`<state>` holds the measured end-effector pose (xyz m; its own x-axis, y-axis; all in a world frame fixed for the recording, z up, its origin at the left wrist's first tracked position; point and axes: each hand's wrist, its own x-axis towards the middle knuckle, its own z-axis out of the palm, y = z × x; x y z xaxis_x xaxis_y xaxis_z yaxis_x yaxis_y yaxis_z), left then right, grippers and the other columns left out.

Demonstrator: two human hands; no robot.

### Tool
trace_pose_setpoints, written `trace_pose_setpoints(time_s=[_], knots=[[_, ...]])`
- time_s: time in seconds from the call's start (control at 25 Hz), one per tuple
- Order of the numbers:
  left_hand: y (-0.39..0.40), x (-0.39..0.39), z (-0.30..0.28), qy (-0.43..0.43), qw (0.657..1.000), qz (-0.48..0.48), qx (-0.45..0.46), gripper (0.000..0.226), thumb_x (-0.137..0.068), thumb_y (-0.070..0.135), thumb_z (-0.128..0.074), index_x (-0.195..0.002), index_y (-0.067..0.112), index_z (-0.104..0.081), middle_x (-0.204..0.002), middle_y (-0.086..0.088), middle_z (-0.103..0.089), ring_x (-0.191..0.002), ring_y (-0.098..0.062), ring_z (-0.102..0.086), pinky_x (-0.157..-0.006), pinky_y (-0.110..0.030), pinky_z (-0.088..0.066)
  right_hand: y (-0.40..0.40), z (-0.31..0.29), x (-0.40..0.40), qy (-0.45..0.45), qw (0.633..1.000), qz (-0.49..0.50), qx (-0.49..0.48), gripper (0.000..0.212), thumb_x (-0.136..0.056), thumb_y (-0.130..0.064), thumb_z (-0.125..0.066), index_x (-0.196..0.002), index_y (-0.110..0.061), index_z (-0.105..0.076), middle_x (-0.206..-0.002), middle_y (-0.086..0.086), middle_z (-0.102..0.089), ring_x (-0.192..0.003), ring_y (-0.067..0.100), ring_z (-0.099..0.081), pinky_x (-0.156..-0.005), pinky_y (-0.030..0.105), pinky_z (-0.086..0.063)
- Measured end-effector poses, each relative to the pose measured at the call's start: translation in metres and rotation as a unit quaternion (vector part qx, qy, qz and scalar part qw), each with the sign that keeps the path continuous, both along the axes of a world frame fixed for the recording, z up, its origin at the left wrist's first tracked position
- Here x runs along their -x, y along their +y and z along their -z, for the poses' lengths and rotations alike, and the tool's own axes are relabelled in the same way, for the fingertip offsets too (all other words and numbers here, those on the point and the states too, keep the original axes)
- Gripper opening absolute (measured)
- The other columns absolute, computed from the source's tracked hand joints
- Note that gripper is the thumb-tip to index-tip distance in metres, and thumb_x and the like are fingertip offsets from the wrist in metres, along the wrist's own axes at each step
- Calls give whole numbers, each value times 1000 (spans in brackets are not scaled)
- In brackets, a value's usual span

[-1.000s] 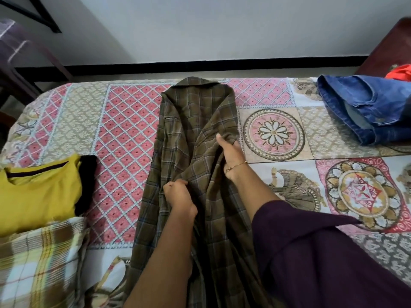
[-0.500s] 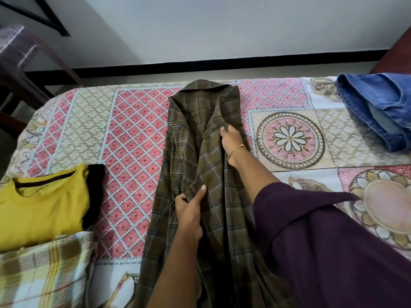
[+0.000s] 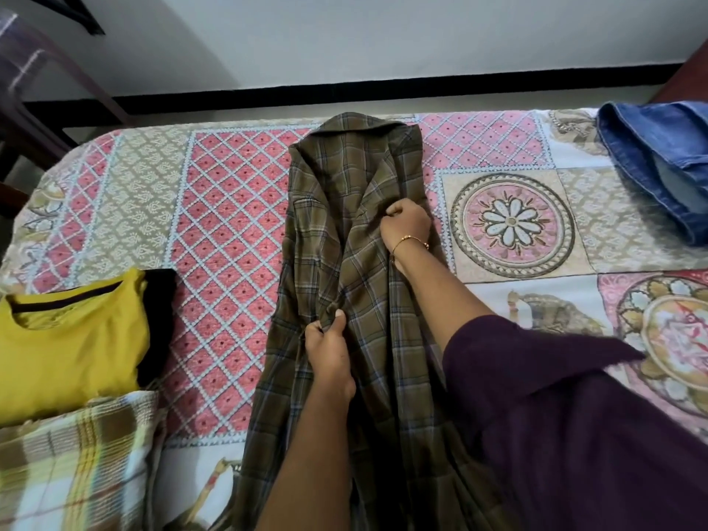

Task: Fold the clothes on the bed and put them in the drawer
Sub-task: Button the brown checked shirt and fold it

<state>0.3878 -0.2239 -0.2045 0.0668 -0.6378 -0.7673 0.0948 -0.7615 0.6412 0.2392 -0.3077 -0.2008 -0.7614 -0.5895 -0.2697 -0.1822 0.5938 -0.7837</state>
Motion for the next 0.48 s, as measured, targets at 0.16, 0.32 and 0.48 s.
trace_pose_setpoints(time_s=[0.16, 0.32, 0.48], knots=[[-2, -2, 3, -2, 1000, 14, 22, 18, -96, 22, -54, -82, 18, -42, -98, -3, -56, -103, -27, -54, -96, -43, -45, 57, -15, -25, -19, 997, -55, -44, 29, -82, -5, -46, -100, -16, -66, -121, 11, -53, -103, 28, -54, -86, 23, -40], [5, -10, -3, 55, 997, 49, 23, 33, -91, 26, -60, -115, 16, -40, -116, -10, -55, -103, -27, -56, -89, -43, -48, 136, -24, -63, 8, 987, -111, -118, 36, -84, -13, -54, -120, -8, -51, -127, 14, -45, -117, 34, -47, -97, 33, -38], [45, -13, -16, -48, 982, 151, 103, 71, -81, 23, -73, -136, 12, -29, -126, -8, -52, -110, -26, -54, -90, -35, -46, 198, -34, -91, 23, 986, -82, -144, 59, -86, -10, -57, -136, -6, -27, -128, 14, -53, -120, 34, -47, -93, 36, -43]])
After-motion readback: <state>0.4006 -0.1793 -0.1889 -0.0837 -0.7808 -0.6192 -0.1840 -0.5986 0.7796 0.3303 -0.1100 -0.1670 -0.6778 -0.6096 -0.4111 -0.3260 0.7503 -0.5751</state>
